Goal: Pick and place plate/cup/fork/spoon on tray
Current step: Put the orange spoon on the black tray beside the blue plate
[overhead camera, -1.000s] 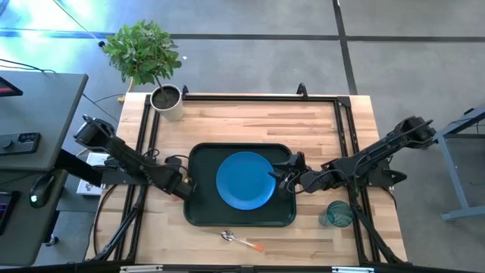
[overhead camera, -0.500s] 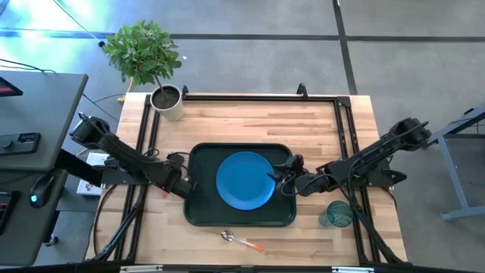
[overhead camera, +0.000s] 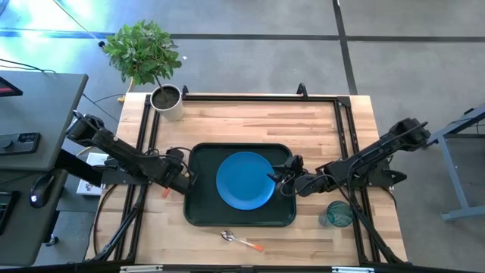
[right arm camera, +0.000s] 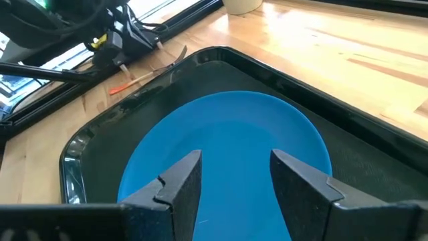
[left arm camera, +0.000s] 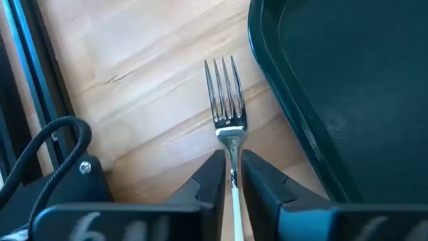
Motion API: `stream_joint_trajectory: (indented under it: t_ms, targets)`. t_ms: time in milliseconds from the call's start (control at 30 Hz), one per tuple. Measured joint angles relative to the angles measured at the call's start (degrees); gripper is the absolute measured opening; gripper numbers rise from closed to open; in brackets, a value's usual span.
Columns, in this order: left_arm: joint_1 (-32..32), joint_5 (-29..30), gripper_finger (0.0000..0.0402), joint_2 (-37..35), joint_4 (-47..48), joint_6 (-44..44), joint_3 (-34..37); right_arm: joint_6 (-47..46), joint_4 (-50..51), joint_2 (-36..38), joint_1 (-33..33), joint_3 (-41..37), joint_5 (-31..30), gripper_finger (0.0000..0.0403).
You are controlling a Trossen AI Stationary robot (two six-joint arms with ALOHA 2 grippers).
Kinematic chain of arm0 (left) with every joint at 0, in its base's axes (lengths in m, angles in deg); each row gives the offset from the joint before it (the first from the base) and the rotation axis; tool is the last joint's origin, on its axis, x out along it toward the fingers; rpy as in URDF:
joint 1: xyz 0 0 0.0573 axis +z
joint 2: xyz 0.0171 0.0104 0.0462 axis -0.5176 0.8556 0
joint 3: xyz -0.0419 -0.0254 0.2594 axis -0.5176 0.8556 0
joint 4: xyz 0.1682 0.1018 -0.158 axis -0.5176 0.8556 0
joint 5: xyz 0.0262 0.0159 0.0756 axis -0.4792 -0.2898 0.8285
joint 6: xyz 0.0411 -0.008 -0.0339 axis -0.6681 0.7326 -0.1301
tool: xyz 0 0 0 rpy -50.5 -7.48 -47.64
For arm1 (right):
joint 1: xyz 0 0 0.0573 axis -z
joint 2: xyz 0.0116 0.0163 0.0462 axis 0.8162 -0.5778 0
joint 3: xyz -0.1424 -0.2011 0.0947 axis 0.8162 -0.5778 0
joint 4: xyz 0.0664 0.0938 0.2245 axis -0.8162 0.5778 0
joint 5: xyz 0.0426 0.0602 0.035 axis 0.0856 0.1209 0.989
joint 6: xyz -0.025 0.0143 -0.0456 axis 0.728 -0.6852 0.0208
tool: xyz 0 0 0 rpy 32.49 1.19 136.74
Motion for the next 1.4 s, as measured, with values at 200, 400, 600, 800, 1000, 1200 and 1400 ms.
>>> stream_joint_trajectory:
  t_ms: [200, 400, 600, 800, 1000, 1200, 1400]
  targets:
    - [-0.1, -4.1, 0.0079, 0.1, -8.6, -2.3, 6.9, 0.0, 0.0, 0.0, 0.0, 0.0, 0.3, 0.0169]
    - [-0.1, -6.4, 0.0077, 0.1, -13.2, -6.1, 10.6, 0.0, 0.0, 0.0, 0.0, 0.0, 0.0, 0.0169]
    - [0.0, -6.8, 0.0064, 0.0, -12.9, -9.0, 10.7, 0.6, 0.3, 0.0, 0.0, 0.0, -0.1, 0.0169]
    - [-0.1, -6.7, 0.0054, -0.2, -10.2, -12.6, 7.7, 2.2, -0.4, -0.4, 0.1, 0.0, 8.1, 0.0169]
    - [-0.1, 1.6, 0.0043, -0.5, -5.9, -19.2, -1.1, 14.4, -12.8, -9.7, -4.2, 2.2, 21.4, 0.0159]
    - [-0.5, 5.5, 0.0036, -0.5, -10.7, -28.7, -7.7, 17.0, -1.5, -22.4, -7.4, 16.0, 23.6, 0.0137]
    - [-3.5, 3.6, 0.0035, 0.1, -15.6, -31.6, -7.2, 17.2, 17.7, -34.4, -9.2, 33.6, 23.6, 0.0115]
